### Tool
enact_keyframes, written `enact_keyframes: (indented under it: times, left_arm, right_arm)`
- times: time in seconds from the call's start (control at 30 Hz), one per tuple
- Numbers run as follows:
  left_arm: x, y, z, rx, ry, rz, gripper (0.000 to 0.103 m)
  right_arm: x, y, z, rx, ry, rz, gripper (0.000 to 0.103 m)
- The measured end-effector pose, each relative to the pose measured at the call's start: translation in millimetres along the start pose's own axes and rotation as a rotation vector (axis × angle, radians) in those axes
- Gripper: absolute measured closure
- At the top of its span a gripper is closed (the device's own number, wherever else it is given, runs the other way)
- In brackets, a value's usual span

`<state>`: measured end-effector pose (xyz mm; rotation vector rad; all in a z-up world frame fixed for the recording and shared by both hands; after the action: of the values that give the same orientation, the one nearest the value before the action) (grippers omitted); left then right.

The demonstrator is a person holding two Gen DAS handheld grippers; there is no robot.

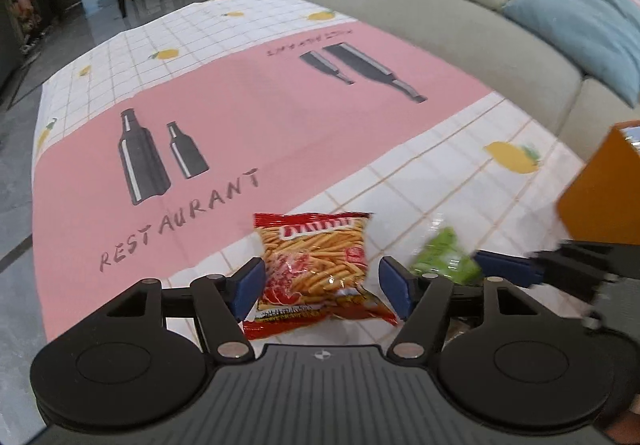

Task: Organize snacks
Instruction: 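Grasp the green raisin bag with the right tool while the left grasps the red Mimi bag, then carry the Mimi bag and green raisin bag to the orange box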

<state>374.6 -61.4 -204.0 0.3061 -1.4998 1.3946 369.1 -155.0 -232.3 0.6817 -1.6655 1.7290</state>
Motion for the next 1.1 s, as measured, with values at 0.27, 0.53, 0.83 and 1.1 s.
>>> enact_keyframes:
  times: [0.27,0.53,0.83,1.1]
  left_arm:
    - [-14.8,-0.9,-6.6,0.022,-0.008,-0.031,0.026]
    - [-19.9,7.5,-14.9,0.068,-0.021,-0.044,0.046]
    - [-13.4,12.7,-14.2,0.076,-0.042,-0.053,0.054]
    - [6.9,29.2,-5.7,0.146,-0.007,-0.067,0.056]
  right_arm:
    - [0.4,3.3,1.3,0.002,-0.008,0.0,0.067]
    - [-1.2,4.1,-0.3,0.022,-0.011,-0.009,0.066]
    - [-5.8,6.3,-2.0,0.054,-0.021,-0.015,0.062]
    - [4.7,12.5,-5.1,0.062,-0.013,-0.059,0.067]
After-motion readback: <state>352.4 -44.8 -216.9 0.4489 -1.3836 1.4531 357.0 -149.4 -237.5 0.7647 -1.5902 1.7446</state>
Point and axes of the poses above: each gripper's, at about its wrist camera, not at the fingertips, and x roughly against the way its jaws point, z to its right, y to its underside, the point moved 10 cm from there along -x, roughly the way its jaws point, and after that the axes turned 15 degrees about y, right-handed, at the moved point
